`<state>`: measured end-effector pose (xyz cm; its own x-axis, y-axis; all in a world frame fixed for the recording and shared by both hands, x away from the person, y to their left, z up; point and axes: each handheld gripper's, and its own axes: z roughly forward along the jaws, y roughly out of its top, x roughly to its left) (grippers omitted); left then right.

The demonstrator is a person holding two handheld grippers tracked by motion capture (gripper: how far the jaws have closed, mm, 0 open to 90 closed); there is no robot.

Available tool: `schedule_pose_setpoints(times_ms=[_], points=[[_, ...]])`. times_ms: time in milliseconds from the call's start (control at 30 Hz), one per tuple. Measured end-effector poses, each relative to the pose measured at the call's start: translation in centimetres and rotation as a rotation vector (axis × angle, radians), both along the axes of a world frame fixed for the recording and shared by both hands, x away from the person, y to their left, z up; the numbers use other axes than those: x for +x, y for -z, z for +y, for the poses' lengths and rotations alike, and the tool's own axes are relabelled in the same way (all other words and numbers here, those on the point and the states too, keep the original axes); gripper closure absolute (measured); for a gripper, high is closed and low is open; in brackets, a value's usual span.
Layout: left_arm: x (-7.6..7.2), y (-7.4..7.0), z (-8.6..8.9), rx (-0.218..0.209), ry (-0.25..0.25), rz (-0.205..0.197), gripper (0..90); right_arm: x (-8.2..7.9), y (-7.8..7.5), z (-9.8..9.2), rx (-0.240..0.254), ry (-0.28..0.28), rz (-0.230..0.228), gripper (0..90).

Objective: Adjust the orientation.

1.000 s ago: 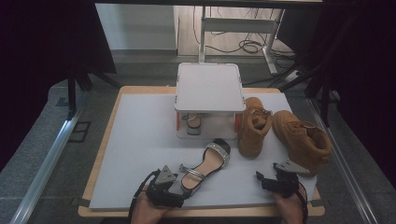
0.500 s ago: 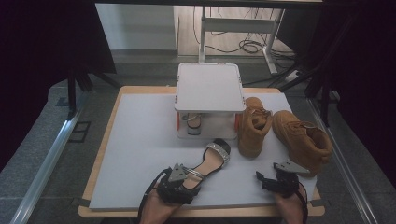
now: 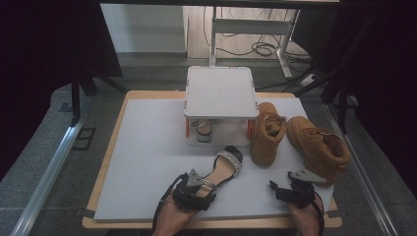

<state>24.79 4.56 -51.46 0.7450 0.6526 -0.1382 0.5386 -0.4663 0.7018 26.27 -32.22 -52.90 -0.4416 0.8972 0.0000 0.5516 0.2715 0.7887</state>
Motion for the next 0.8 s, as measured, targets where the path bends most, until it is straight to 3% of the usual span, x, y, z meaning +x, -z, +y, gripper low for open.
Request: schedule_pose_setpoints(times_ms=[800], points=[[0.5, -0.42, -0.9, 0.034, -0.036, 0.004, 38.1, 0.0, -0.01, -0.01, 0.0, -0.001, 0.001, 18.0]])
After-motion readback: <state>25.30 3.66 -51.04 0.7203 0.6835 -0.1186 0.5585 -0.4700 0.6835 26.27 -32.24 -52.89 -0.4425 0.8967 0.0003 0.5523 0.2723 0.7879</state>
